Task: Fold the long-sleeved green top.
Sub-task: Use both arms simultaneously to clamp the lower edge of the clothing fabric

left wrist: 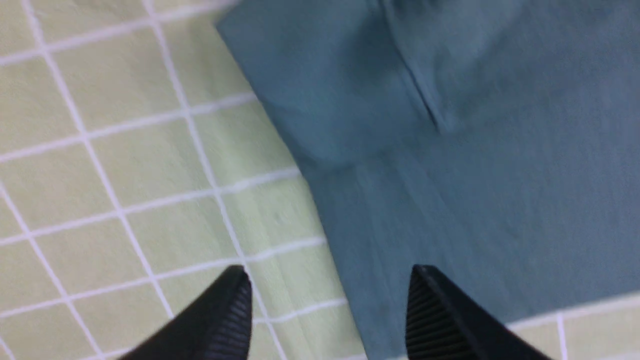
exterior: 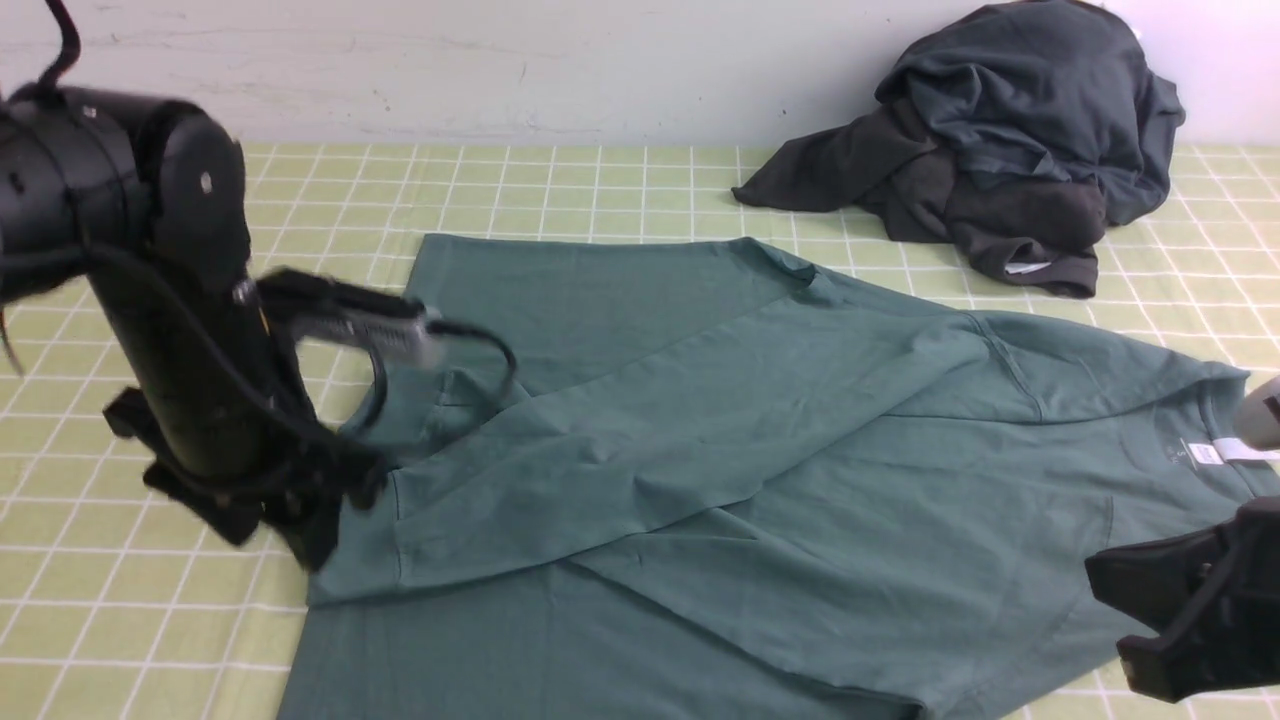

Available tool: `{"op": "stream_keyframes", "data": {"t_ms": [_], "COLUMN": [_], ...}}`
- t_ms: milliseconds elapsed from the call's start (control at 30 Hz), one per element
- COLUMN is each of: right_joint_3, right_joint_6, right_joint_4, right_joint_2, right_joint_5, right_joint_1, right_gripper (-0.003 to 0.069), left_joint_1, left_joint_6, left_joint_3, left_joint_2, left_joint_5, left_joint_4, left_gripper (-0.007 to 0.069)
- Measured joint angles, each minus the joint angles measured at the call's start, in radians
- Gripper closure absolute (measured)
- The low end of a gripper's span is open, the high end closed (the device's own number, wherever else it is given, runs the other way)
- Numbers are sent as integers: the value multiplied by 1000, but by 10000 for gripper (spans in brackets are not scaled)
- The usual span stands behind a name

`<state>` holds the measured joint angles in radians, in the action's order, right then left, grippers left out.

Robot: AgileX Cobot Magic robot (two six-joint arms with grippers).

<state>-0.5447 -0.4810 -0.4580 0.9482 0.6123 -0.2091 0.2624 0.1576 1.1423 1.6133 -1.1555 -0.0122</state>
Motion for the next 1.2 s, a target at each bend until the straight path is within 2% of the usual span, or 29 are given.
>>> {"op": "stream_keyframes", "data": {"t_ms": [33,67,200,233,300,367,533,733,833,867,900,1067,1133,1200], "right_joint_3": [0,0,0,0,0,0,0,0,0,0,0,-2,-8,-17], "right_joint_6": [-3,-31,-94,-94,-134,-156,-169,-175,-209,-275,-284,-610,-667,-714], "right_joint_4": [-1,-21,-65,-67,-95,-114,-128,-132,-149,-184,-196,-343,-338,-241], "right_joint_2": [0,0,0,0,0,0,0,0,-3,-18,-20,-80,-71,-11], "right_joint_5": [0,-1,-1,-1,2,6,16,18,26,35,37,39,38,32], "right_joint_1": [0,0,0,0,0,0,0,0,0,0,0,0,0,0], "right_gripper": [667,667,667,667,667,667,667,667,667,667,667,662,650,580], "left_joint_1": [14,75,169,169,187,187,187,187,188,188,188,188,188,188], "left_joint_6": [9,124,379,392,510,547,501,404,346,300,296,249,248,245], "left_joint_3": [-22,-128,-321,-321,-406,-441,-462,-460,-446,-426,-421,-377,-377,-377], "left_joint_2": [-6,-60,-88,-88,-85,-76,-60,-65,-91,-123,-127,-211,-220,-227], "left_joint_5": [6,73,191,198,279,348,469,476,445,402,396,283,269,254], "left_joint_4": [2,6,6,6,12,12,41,53,53,53,53,58,58,57], "left_gripper": [221,221,232,233,255,284,409,601,619,619,619,619,619,619]}}
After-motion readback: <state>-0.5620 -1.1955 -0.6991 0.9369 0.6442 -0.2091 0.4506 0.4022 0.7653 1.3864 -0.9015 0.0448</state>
